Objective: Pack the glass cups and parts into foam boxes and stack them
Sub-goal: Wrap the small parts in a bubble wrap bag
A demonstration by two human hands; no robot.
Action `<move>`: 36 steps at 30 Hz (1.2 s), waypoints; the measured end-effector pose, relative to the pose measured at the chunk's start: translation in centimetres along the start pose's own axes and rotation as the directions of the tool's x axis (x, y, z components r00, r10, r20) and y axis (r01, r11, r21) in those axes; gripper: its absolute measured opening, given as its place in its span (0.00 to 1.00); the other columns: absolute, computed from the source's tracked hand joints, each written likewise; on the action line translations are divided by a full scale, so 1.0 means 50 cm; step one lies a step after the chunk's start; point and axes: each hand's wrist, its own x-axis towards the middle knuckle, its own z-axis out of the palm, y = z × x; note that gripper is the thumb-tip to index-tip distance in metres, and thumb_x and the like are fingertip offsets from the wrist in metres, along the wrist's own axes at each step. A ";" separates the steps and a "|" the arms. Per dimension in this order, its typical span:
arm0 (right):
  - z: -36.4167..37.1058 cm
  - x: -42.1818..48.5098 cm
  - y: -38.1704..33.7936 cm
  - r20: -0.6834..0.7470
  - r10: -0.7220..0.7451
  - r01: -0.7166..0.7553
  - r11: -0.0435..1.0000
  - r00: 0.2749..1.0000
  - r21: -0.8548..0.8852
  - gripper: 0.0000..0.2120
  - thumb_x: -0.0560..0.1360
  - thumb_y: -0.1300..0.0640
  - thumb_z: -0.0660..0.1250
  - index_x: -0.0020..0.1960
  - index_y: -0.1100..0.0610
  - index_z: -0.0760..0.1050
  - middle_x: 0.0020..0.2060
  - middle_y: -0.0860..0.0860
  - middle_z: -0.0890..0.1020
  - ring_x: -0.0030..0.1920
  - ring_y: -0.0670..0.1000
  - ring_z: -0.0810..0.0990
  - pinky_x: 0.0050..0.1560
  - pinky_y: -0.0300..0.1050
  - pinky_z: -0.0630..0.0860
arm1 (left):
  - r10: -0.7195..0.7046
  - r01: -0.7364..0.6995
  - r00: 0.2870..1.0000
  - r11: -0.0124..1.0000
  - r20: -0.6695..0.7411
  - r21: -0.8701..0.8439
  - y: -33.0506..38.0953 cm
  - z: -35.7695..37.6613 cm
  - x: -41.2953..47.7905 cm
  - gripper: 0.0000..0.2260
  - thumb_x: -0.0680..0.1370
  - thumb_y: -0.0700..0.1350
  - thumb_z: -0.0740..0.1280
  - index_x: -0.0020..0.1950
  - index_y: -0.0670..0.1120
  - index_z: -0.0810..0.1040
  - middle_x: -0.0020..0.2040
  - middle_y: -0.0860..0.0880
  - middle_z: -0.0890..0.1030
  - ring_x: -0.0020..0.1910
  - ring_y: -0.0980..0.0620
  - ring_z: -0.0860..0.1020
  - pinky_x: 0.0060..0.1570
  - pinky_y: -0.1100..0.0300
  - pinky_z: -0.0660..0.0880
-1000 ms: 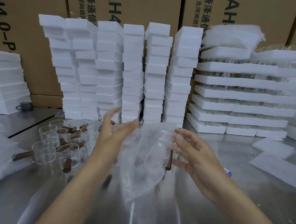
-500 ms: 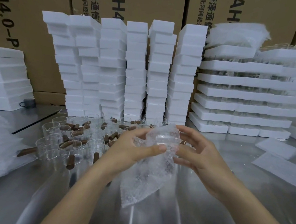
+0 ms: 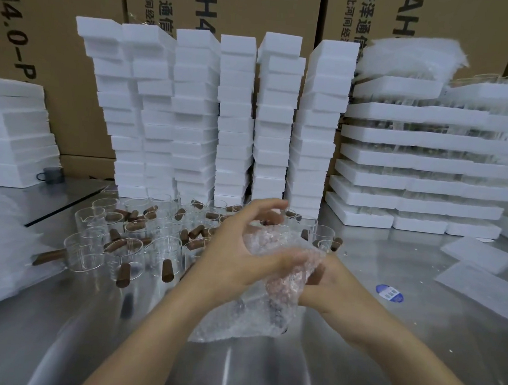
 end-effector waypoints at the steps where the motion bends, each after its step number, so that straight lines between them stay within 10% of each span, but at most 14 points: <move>1: 0.002 0.001 0.002 -0.020 -0.001 0.002 1.000 1.000 0.021 0.20 0.76 0.61 0.76 0.67 0.50 0.81 0.60 0.52 0.87 0.62 0.56 0.85 0.60 0.54 0.83 | -0.009 0.009 1.000 1.000 -0.003 -0.003 0.002 -0.007 0.001 0.33 0.67 0.72 0.77 0.71 0.75 0.72 0.67 0.67 0.78 0.64 0.69 0.76 0.60 0.64 0.71; 4: -0.006 0.006 0.007 -0.179 0.008 0.010 0.995 0.984 0.102 0.23 0.70 0.55 0.78 0.65 0.49 0.83 0.60 0.54 0.87 0.62 0.66 0.84 0.63 0.67 0.81 | -0.109 0.109 0.994 0.989 0.003 -0.101 0.004 -0.050 0.007 0.37 0.64 0.76 0.73 0.72 0.81 0.65 0.68 0.71 0.71 0.61 0.74 0.71 0.55 0.61 0.68; 8: -0.027 0.007 0.000 -0.287 -0.025 0.098 0.965 0.957 0.242 0.21 0.70 0.57 0.77 0.63 0.49 0.85 0.61 0.54 0.87 0.62 0.56 0.86 0.54 0.47 0.84 | -0.253 0.267 0.963 0.931 0.088 -0.249 -0.008 -0.082 0.009 0.39 0.61 0.70 0.80 0.68 0.82 0.68 0.63 0.71 0.74 0.56 0.80 0.70 0.56 0.58 0.68; 12: -0.029 0.005 -0.006 -0.303 -0.050 0.119 0.970 0.952 0.214 0.22 0.68 0.57 0.78 0.62 0.51 0.85 0.59 0.55 0.87 0.60 0.55 0.87 0.52 0.45 0.84 | -0.240 0.256 0.966 0.942 0.098 -0.218 -0.024 -0.061 0.009 0.41 0.61 0.68 0.83 0.73 0.70 0.74 0.57 0.80 0.79 0.55 0.78 0.77 0.56 0.62 0.71; 18: -0.034 0.002 -0.009 -0.264 -0.062 0.107 0.981 0.962 0.162 0.25 0.71 0.62 0.78 0.67 0.50 0.81 0.63 0.56 0.85 0.64 0.60 0.84 0.58 0.58 0.85 | -0.238 0.276 0.957 0.924 0.168 -0.266 -0.028 -0.060 0.011 0.31 0.59 0.70 0.83 0.59 0.79 0.78 0.55 0.80 0.79 0.51 0.82 0.76 0.49 0.69 0.75; 27: -0.014 0.007 -0.009 -0.279 -0.063 0.103 0.986 0.958 0.133 0.28 0.69 0.48 0.84 0.67 0.43 0.81 0.63 0.52 0.86 0.62 0.55 0.86 0.54 0.46 0.84 | -0.242 0.314 0.937 0.899 0.252 -0.306 -0.036 -0.030 0.010 0.42 0.62 0.68 0.85 0.74 0.65 0.75 0.68 0.61 0.83 0.68 0.59 0.81 0.75 0.46 0.71; 32: -0.021 0.005 -0.006 -0.312 -0.073 0.116 0.986 0.947 0.122 0.25 0.70 0.57 0.80 0.65 0.43 0.83 0.61 0.51 0.87 0.62 0.53 0.86 0.53 0.43 0.83 | -0.323 0.339 0.939 0.824 0.115 -0.453 -0.036 -0.069 0.019 0.53 0.59 0.70 0.84 0.81 0.55 0.71 0.78 0.55 0.76 0.76 0.50 0.75 0.78 0.36 0.65; 36: -0.017 0.007 -0.005 -0.307 -0.080 0.128 0.982 0.948 0.138 0.26 0.71 0.59 0.81 0.67 0.45 0.81 0.63 0.52 0.86 0.63 0.55 0.86 0.52 0.46 0.84 | -0.288 0.337 0.941 0.834 0.177 -0.436 -0.048 -0.061 0.018 0.39 0.65 0.59 0.87 0.72 0.50 0.80 0.68 0.49 0.84 0.69 0.46 0.82 0.76 0.37 0.69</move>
